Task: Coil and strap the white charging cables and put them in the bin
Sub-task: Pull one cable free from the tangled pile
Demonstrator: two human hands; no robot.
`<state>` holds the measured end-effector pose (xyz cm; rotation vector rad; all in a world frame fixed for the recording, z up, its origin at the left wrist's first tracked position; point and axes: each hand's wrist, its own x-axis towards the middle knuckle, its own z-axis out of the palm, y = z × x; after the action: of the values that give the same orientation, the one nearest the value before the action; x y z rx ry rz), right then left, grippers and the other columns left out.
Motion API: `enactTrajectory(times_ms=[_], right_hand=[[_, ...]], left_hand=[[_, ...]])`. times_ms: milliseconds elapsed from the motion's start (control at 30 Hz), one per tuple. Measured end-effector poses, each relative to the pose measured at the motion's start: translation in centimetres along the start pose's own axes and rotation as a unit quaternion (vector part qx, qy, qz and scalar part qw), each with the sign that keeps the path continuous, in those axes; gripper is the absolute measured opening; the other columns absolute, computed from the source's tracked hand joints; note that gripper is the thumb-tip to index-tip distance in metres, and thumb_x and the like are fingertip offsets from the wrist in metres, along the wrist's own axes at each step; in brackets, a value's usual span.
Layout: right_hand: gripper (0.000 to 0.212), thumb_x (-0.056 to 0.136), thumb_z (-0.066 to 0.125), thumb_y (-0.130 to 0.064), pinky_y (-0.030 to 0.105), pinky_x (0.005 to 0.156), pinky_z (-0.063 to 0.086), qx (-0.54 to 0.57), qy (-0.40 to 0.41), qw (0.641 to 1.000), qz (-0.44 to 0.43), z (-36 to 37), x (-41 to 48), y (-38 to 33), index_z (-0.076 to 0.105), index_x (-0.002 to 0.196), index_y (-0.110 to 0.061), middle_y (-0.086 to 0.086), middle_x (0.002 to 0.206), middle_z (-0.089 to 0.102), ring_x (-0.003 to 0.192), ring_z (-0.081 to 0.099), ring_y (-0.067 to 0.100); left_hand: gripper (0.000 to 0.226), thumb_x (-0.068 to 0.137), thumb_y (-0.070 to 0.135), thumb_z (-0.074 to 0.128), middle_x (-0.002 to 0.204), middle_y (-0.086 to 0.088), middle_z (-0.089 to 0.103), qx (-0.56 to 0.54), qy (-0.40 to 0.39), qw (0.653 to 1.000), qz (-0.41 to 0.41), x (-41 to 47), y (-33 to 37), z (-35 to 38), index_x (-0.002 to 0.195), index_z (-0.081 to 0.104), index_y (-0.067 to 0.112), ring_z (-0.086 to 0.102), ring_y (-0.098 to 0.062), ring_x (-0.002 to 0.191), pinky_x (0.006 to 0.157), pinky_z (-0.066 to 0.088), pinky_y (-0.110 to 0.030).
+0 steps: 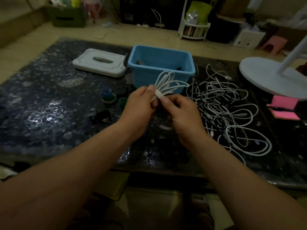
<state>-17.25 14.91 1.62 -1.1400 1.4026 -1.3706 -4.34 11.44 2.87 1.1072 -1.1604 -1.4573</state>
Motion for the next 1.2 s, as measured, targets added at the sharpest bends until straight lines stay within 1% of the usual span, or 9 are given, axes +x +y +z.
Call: enactTrajectory(times_ms=[133,233,400,500,667,800,900,1100,1200], right_hand=[[0.012,0.098,0.075,-0.024,0.032,0.086,0.058,0.002,0.020,1.000,-0.011,-0.4,0.7,-0.1,0.073,0.095,-0.012,0.000,0.090,0.079,0.089,0.075,0.013],[0.010,0.100,0.070,-0.016,0.022,0.079,0.054,0.043,-0.040,0.998,-0.022,-0.8,1.1,-0.5,0.072,0.109,-0.011,-0.002,0.091,0.077,0.087,0.073,0.009],[0.015,0.103,0.061,-0.016,0.035,0.077,0.056,0.140,-0.150,0.978,0.026,-1.2,1.3,-1.3,0.071,0.106,-0.005,0.007,0.074,0.058,0.076,0.062,0.029],[0.014,0.101,0.064,-0.016,0.044,0.074,0.056,0.142,-0.137,0.980,0.016,-1.0,1.1,-1.5,0.070,0.101,-0.004,0.010,0.068,0.054,0.068,0.061,0.031],[0.016,0.100,0.065,-0.010,0.034,0.045,0.049,0.149,-0.079,0.986,0.010,-0.3,0.6,-2.0,0.063,0.085,-0.005,0.017,0.059,0.054,0.045,0.052,0.027],[0.011,0.096,0.073,-0.012,0.040,0.071,0.062,0.108,-0.008,0.994,0.015,0.0,1.1,-1.3,0.071,0.087,-0.006,0.012,0.082,0.075,0.074,0.072,0.026],[0.011,0.096,0.075,-0.015,0.046,0.091,0.062,0.090,0.024,0.995,0.033,-0.2,1.6,-1.1,0.076,0.088,-0.007,0.015,0.093,0.080,0.089,0.076,0.030],[0.010,0.092,0.080,-0.015,0.042,0.096,0.061,0.094,0.039,0.993,0.056,0.3,1.1,-0.8,0.078,0.083,-0.009,0.011,0.093,0.081,0.094,0.079,0.025],[0.009,0.092,0.080,-0.018,0.040,0.097,0.060,0.070,0.028,0.995,0.063,-0.3,1.2,-0.4,0.079,0.089,-0.009,0.010,0.096,0.082,0.098,0.078,0.025]], left_hand=[[0.029,0.113,0.031,0.043,0.063,-0.001,0.047,-0.073,-0.042,0.996,-0.033,0.1,0.9,0.0,0.099,0.056,0.009,0.031,-0.010,0.045,0.040,0.024,-0.023],[0.034,0.113,0.033,0.043,0.063,-0.005,0.053,-0.064,-0.055,0.996,-0.035,0.1,1.2,-0.2,0.095,0.059,0.008,0.032,-0.013,0.046,0.043,0.021,-0.024],[0.043,0.113,0.036,0.041,0.066,-0.014,0.063,-0.028,-0.083,0.996,-0.029,0.0,1.6,-0.5,0.096,0.065,0.003,0.042,-0.018,0.044,0.040,0.026,-0.021],[0.047,0.113,0.037,0.040,0.069,-0.017,0.066,-0.021,-0.108,0.993,-0.040,0.1,1.9,-0.7,0.103,0.066,-0.001,0.050,-0.023,0.047,0.041,0.035,-0.025],[0.054,0.112,0.047,0.038,0.073,-0.018,0.068,0.041,-0.109,0.990,-0.075,-0.5,2.4,-0.6,0.105,0.066,0.002,0.067,-0.030,0.058,0.054,0.058,-0.036],[0.032,0.111,0.036,0.047,0.082,-0.011,0.061,0.155,-0.028,0.987,0.041,-0.2,1.5,-0.4,0.099,0.053,0.006,0.064,-0.013,0.066,0.067,0.054,-0.043],[0.017,0.102,0.029,0.061,0.083,0.003,0.062,0.249,-0.071,0.961,0.092,-0.5,1.0,-0.4,0.100,0.050,0.016,0.058,-0.004,0.069,0.065,0.050,-0.035],[0.020,0.100,0.039,0.060,0.099,0.003,0.061,0.489,-0.041,0.849,0.194,-0.8,0.1,-1.0,0.102,0.046,0.025,0.062,-0.025,0.085,0.072,0.053,-0.048],[0.014,0.104,0.035,0.054,0.095,0.002,0.063,0.485,-0.060,0.847,0.210,-0.2,0.1,-1.4,0.101,0.051,0.021,0.061,-0.025,0.083,0.072,0.053,-0.048]])
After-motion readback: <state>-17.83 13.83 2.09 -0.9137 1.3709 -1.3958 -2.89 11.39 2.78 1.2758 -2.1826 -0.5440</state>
